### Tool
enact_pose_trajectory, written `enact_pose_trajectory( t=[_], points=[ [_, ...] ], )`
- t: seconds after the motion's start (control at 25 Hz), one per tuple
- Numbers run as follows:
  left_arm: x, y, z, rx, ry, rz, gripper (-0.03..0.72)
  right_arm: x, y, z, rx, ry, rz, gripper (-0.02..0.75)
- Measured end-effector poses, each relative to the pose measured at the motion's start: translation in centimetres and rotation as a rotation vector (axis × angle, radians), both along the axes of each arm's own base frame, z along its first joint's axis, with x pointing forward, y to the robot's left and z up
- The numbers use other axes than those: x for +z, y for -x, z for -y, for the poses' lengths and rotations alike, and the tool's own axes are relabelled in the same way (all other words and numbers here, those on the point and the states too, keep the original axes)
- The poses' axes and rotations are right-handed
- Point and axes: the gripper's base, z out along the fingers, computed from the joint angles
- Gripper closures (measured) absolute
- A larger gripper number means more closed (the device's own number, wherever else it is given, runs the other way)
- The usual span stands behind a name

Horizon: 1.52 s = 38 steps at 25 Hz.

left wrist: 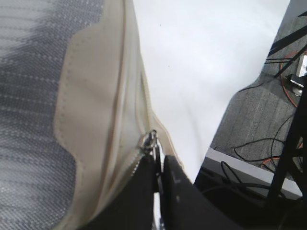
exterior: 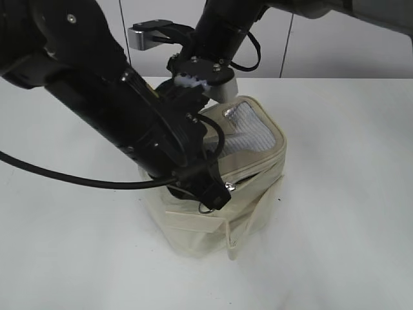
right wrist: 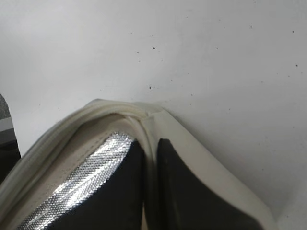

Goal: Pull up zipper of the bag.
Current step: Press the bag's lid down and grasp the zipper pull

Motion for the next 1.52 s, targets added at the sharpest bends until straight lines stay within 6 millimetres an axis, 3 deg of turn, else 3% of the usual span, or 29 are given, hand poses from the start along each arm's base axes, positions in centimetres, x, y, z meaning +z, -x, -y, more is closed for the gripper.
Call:
enact_pose_trajectory(
  t=[0.36,0.68,0.96,1.28,1.52],
  points=[
    [0.1,0.1,-0.3,0.031,-0.055,-0.031,0.680,0.1,0.0,0.0,-0.004,-0.004,0.000,0.681],
    [2.2,1.0,-2.7,0.105,-0.218,0.038,0.682,1.0,-0.4,-0.3,-0.061,-0.027,-0.005,0.684],
    [3.2,0.4,-4.6,0.240,-0.248,-0.038,0.682,1.3,-0.4,-0.5,-0.095,-0.036,-0.023,0.684],
    [3.2,0.5,-4.7,0.334,-0.253,-0.104,0.682,1.3,-0.4,-0.5,-0.101,-0.036,-0.025,0.685],
    [2.2,0.2,-3.5,0.385,-0.191,-0.207,0.682,1.2,-0.4,-0.5,-0.096,-0.031,-0.020,0.686]
  ],
)
